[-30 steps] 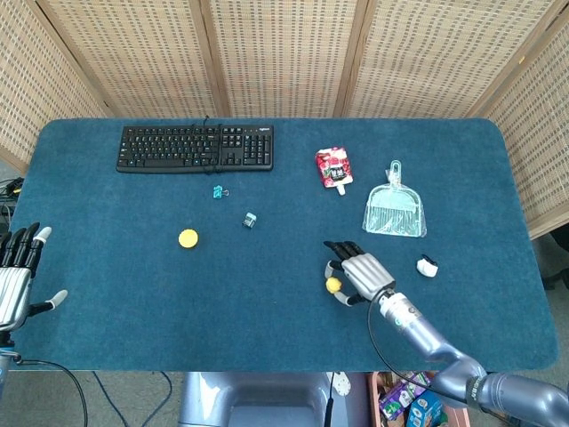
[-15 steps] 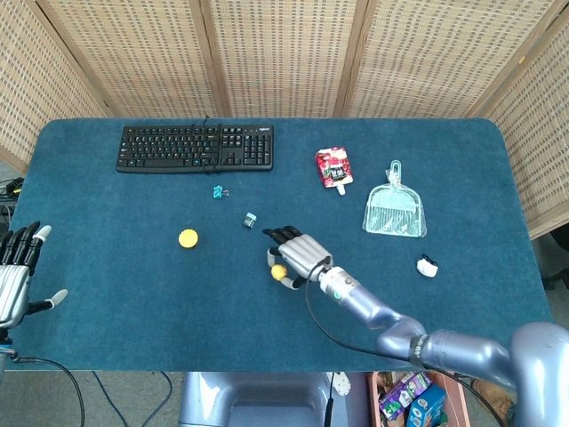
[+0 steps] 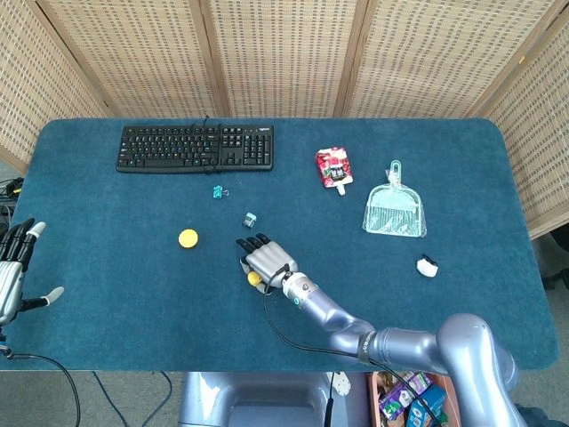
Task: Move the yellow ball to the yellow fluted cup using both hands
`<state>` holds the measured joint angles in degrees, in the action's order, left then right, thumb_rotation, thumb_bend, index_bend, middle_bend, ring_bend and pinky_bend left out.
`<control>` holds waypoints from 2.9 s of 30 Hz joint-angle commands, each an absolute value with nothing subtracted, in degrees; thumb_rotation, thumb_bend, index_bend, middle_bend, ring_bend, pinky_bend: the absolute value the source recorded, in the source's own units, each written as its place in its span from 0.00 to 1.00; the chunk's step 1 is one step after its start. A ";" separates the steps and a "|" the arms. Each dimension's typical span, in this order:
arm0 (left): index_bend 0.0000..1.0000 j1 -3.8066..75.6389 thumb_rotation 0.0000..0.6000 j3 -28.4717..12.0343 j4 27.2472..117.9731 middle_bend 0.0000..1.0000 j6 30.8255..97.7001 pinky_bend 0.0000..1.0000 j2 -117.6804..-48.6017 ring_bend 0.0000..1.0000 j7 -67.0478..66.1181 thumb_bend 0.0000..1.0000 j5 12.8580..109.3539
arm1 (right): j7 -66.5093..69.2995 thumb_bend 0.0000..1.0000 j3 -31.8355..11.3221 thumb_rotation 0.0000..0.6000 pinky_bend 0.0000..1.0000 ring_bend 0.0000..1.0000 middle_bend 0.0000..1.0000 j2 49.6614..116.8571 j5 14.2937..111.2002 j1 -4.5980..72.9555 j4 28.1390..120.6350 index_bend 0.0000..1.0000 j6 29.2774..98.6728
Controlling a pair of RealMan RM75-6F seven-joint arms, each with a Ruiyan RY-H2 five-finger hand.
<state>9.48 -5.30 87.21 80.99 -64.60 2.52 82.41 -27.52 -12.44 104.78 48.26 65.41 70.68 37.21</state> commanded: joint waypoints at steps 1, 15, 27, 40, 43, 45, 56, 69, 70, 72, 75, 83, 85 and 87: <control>0.00 9.52 1.00 -5.27 87.19 0.00 80.96 0.00 -64.51 0.00 2.69 0.00 82.48 | -28.37 0.14 -11.94 1.00 0.00 0.00 0.00 104.72 46.95 65.85 70.95 0.27 37.73; 0.00 10.04 1.00 -5.20 86.35 0.00 80.54 0.00 -65.05 0.00 2.92 0.00 82.66 | -27.10 0.13 -7.77 1.00 0.00 0.00 0.00 84.68 56.65 56.04 90.53 0.25 52.99; 0.00 16.82 1.00 -4.97 85.32 0.00 76.87 0.00 -66.35 0.00 -3.14 0.00 90.45 | -1.83 0.08 3.58 1.00 0.00 0.00 0.00 71.71 78.44 32.22 81.39 0.12 77.09; 0.02 35.49 1.00 -4.14 85.78 0.00 61.06 0.00 -66.67 0.00 -1.37 0.00 104.75 | -0.86 0.00 4.05 1.00 0.00 0.00 0.00 72.11 76.42 18.55 82.55 0.00 85.37; 0.08 39.96 1.00 -4.74 84.54 0.00 56.36 0.00 -69.75 0.00 -3.86 0.00 105.55 | -0.72 0.00 2.98 1.00 0.00 0.00 0.00 71.60 76.36 17.87 81.05 0.00 85.05; 0.11 42.41 1.00 -5.14 84.24 0.00 52.86 0.00 -71.95 0.00 -5.45 0.00 104.62 | 0.49 0.00 2.16 1.00 0.00 0.00 0.00 71.20 76.40 17.42 80.81 0.00 84.81; 0.35 49.84 1.00 -6.78 77.75 0.00 42.24 0.00 -83.16 0.00 -10.05 0.14 96.50 | 3.98 0.00 -1.26 1.00 0.00 0.00 0.00 70.19 76.89 16.10 79.56 0.00 82.85; 0.40 53.50 1.00 -4.99 73.17 0.00 40.04 0.00 -88.12 0.00 -9.53 0.21 93.73 | 2.97 0.00 -3.14 1.00 0.00 0.00 0.00 69.86 77.73 15.22 79.69 0.00 81.02; 0.40 53.68 1.00 -4.78 72.86 0.00 40.06 0.00 -88.39 0.00 -9.42 0.21 93.73 | 2.88 0.00 -3.26 1.00 0.00 0.00 0.00 69.84 77.76 15.14 79.73 0.00 80.95; 0.40 54.19 1.00 -4.32 72.01 0.00 39.96 0.00 -89.13 0.00 -9.25 0.21 93.73 | 2.72 0.00 -3.56 1.00 0.00 0.00 0.00 69.83 77.85 14.98 79.80 0.00 80.82; 0.40 54.67 1.00 -4.02 71.17 0.00 40.10 0.00 -89.91 0.00 -9.14 0.21 93.78 | 2.54 0.00 -3.86 1.00 0.00 0.00 0.00 69.86 77.88 14.83 79.74 0.00 80.70; 0.41 56.91 1.00 -3.52 68.43 0.00 38.39 0.00 -93.39 0.00 -8.63 0.21 92.56 | 2.53 0.00 -4.92 1.00 0.00 0.00 0.00 69.80 77.91 14.21 79.75 0.00 80.50; 0.41 57.42 1.00 -3.43 67.94 0.00 37.97 0.00 -94.14 0.00 -8.68 0.21 92.15 | 2.57 0.00 -5.15 1.00 0.00 0.00 0.00 69.77 77.98 14.07 79.72 0.00 80.44; 0.42 57.81 1.00 -3.36 67.44 0.00 37.66 0.00 -94.86 0.00 -9.08 0.21 91.70 | 2.68 0.00 -5.39 1.00 0.00 0.00 0.00 69.75 77.98 13.94 79.66 0.00 80.32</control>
<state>57.58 -3.42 67.67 37.87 -94.56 -8.90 91.97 2.64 -5.34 69.76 77.97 13.97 79.67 80.36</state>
